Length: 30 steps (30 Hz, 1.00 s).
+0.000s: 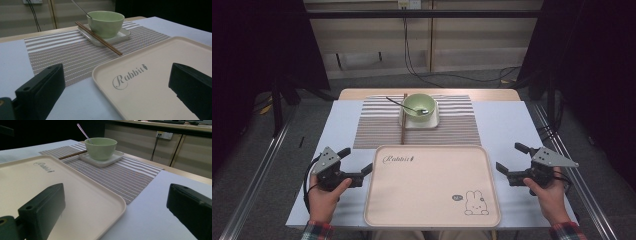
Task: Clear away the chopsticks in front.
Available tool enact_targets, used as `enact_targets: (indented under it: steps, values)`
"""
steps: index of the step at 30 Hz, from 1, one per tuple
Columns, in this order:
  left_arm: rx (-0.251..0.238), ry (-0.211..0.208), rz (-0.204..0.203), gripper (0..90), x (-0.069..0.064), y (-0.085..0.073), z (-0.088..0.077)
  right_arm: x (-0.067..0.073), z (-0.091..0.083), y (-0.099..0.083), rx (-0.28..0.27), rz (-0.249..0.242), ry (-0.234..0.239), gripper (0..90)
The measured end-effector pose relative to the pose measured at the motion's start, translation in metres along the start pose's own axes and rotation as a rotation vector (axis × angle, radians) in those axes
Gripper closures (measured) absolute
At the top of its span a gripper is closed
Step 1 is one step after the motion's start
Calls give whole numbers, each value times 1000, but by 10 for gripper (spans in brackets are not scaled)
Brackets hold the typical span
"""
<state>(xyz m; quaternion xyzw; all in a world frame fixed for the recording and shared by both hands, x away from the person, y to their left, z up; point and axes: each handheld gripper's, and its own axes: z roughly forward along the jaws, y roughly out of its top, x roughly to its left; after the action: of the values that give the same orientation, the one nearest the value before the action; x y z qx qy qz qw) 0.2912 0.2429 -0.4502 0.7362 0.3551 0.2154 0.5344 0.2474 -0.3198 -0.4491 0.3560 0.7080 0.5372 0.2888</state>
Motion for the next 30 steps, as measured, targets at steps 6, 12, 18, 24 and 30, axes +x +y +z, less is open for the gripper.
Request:
enact_targets:
  steps: [6, 12, 18, 24, 30]
  values:
    - [1, -8, 10, 4, -1, 1, 3, 0, 0, 0, 2, 1, -2, 13]
    - [1, -15, 9, 4, -2, 2, 9, 1, -2, 1, 2, -1, 3, 18]
    - [4, -15, 10, 3, -3, 3, 9, 1, 1, 0, 8, -13, 10, 18]
    - [9, -8, 9, 2, -1, 5, 10, 0, 2, 1, -5, -1, 11, 19]
    - [8, 21, -4, 2, 1, 10, 11, 1, 5, 0, 9, -4, 27, 24]
